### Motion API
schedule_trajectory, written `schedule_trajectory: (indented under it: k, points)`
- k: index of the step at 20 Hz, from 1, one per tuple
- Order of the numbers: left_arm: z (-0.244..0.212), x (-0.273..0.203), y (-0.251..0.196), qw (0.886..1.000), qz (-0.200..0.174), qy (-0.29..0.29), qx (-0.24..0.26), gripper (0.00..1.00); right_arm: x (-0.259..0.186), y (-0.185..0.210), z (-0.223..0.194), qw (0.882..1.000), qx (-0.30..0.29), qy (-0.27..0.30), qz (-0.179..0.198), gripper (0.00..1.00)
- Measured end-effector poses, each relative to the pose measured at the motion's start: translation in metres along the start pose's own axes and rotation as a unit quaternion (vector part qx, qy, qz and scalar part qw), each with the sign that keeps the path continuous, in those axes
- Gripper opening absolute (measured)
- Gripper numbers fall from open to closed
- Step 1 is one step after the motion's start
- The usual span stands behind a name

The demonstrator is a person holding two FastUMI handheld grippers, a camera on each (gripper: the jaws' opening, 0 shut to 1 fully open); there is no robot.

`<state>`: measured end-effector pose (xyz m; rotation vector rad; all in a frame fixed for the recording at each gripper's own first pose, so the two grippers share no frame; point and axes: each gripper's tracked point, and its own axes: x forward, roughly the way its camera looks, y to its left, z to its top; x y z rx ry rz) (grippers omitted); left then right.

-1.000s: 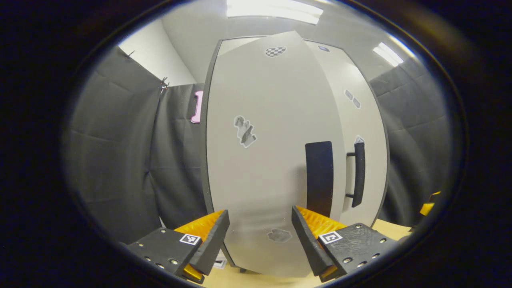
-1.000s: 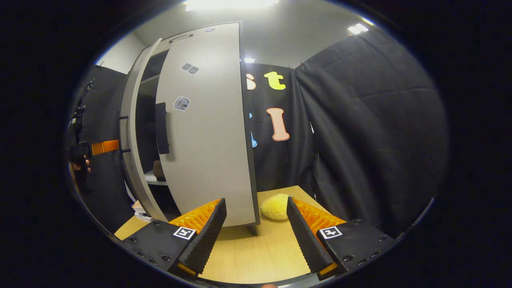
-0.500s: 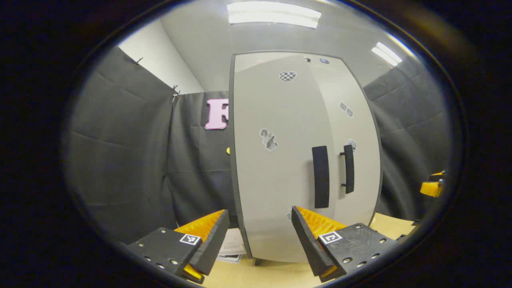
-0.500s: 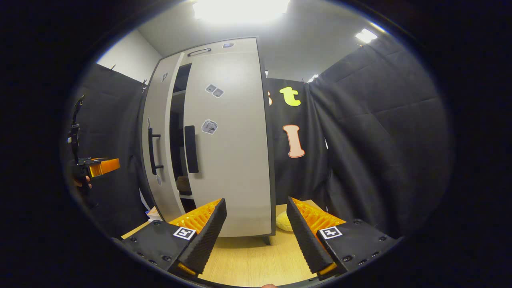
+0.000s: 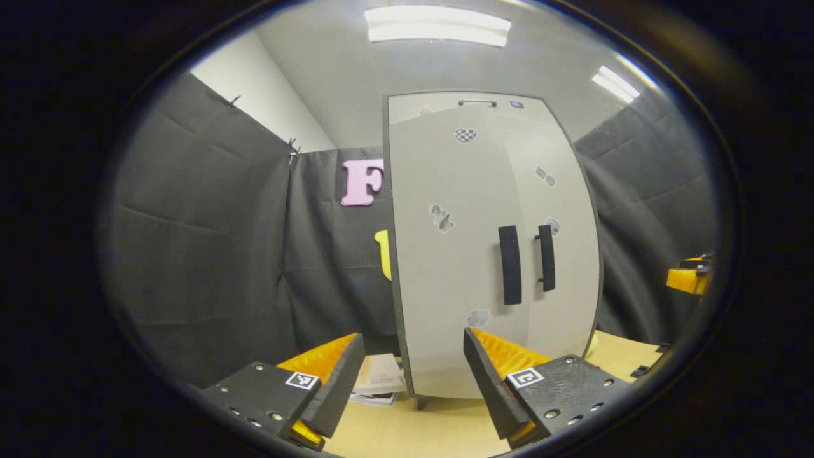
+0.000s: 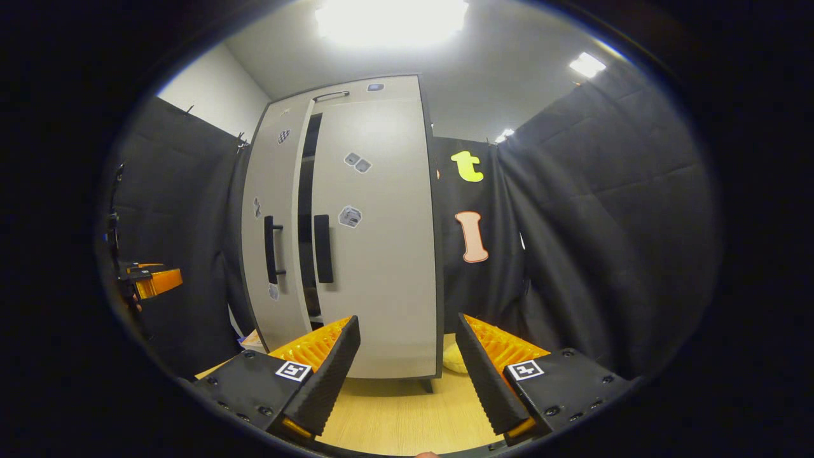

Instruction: Grab one shoe with the right hand and put it into the shoe cabinet, grab the other shoe with the left hand and put it into the shoe cabinet; then close the right door with the right hand and the left door with the left hand.

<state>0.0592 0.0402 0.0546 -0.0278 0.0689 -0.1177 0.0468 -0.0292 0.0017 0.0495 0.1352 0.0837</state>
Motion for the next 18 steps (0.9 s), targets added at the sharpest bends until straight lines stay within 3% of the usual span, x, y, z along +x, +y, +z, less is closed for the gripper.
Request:
schedule_trajectory:
  k: [7,17,18]
  points:
    - [-0.047,-0.031,0.001,0.999,0.014,0.029,0.009,0.98,-0.018,0.002,0.002,1.0,0.003,-0.031,0.003,0.96]
    - [-0.054,-0.039,0.016,0.999,0.025,0.037,0.004,0.98,-0.025,0.002,0.009,0.999,-0.02,-0.046,-0.001,0.96]
    - [-0.055,-0.038,0.016,0.999,0.025,0.039,0.007,0.91,-0.025,0.001,0.01,0.999,-0.021,-0.048,-0.003,0.96]
